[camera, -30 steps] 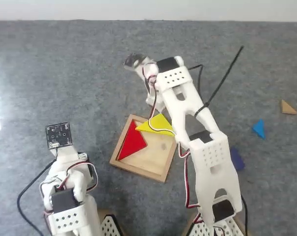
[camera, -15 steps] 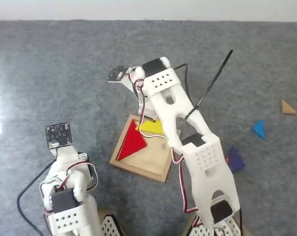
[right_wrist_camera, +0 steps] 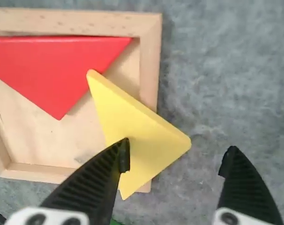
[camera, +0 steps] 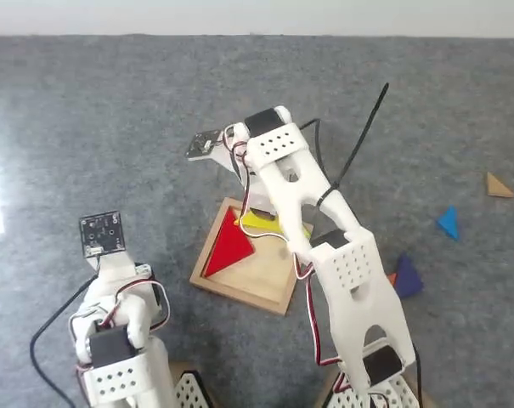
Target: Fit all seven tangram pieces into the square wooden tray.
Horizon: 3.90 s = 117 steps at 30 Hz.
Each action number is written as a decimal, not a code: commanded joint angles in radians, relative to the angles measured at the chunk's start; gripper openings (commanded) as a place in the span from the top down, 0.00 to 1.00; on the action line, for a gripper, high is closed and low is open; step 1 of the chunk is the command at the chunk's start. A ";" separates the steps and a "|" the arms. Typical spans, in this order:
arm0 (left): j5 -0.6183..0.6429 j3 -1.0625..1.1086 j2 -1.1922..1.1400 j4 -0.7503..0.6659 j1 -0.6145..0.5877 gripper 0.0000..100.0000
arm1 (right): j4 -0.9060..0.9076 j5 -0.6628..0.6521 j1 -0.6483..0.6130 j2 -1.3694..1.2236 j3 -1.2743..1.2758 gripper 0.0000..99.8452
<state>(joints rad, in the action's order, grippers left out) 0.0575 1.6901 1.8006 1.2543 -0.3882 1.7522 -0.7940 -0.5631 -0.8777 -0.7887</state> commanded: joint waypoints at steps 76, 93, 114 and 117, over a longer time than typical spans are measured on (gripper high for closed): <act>-0.005 -0.007 0.017 0.008 -0.003 0.99 | -0.269 -0.279 -0.031 0.282 0.621 0.62; -0.005 -0.007 0.017 0.008 -0.005 0.99 | -0.090 -0.318 -0.104 0.374 0.663 0.62; -0.005 -0.007 0.017 0.008 0.000 0.99 | -0.773 0.078 -0.222 0.774 1.232 0.62; -0.005 -0.007 0.017 0.008 0.000 0.99 | -0.769 0.087 -0.199 0.725 1.189 0.62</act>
<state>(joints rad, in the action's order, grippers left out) 0.0575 1.6901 1.8006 1.2543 -0.3882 1.0127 -0.7265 -0.7779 -0.1519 0.4588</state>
